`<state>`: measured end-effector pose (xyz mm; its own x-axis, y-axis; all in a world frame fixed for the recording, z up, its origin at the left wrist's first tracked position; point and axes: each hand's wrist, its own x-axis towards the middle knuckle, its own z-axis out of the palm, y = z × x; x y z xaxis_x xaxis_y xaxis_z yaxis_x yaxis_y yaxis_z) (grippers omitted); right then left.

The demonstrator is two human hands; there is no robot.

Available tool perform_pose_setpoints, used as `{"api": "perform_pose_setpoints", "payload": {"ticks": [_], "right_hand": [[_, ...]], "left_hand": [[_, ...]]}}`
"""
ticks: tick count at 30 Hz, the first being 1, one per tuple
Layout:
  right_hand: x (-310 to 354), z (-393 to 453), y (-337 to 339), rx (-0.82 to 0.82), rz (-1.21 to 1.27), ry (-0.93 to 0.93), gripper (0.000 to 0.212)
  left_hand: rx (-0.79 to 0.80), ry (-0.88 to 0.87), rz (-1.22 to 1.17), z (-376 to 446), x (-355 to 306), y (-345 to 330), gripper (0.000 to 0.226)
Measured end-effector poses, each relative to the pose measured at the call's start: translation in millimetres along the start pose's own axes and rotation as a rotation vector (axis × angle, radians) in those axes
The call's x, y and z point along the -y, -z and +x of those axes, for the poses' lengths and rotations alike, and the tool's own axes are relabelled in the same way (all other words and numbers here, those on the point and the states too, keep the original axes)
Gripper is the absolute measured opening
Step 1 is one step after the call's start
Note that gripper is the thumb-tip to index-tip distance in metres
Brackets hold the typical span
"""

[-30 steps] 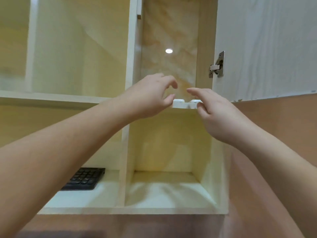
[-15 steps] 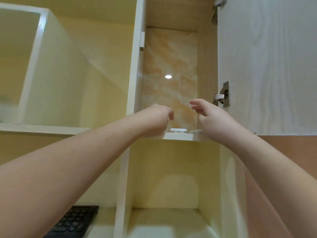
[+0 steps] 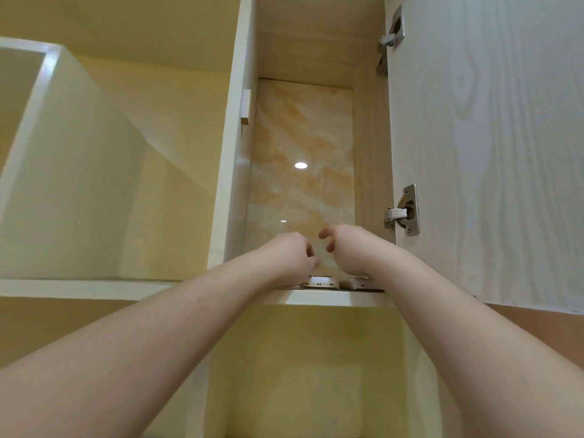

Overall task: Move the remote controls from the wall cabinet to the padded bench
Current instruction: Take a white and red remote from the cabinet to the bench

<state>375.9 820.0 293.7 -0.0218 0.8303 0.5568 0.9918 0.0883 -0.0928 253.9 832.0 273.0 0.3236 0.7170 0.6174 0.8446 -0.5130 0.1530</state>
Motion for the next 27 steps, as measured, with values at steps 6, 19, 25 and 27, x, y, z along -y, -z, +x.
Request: {"api": "perform_pose_setpoints", "payload": {"ticks": [6, 19, 25, 27], "right_hand": [[-3, 23, -4, 0.070, -0.122, -0.041, 0.041], [-4, 55, -17, 0.268, -0.395, -0.096, 0.046], [-11, 58, -29, 0.346, -0.380, -0.061, 0.046], [-11, 56, -29, 0.369, -0.389, -0.058, 0.047]], "left_hand": [[0.036, 0.058, -0.047, 6, -4, -7, 0.035], [0.162, 0.083, -0.126, 0, 7, -5, 0.034], [0.188, 0.109, -0.068, -3, 6, 0, 0.037], [0.193, 0.117, -0.024, -4, 4, 0, 0.024]]}}
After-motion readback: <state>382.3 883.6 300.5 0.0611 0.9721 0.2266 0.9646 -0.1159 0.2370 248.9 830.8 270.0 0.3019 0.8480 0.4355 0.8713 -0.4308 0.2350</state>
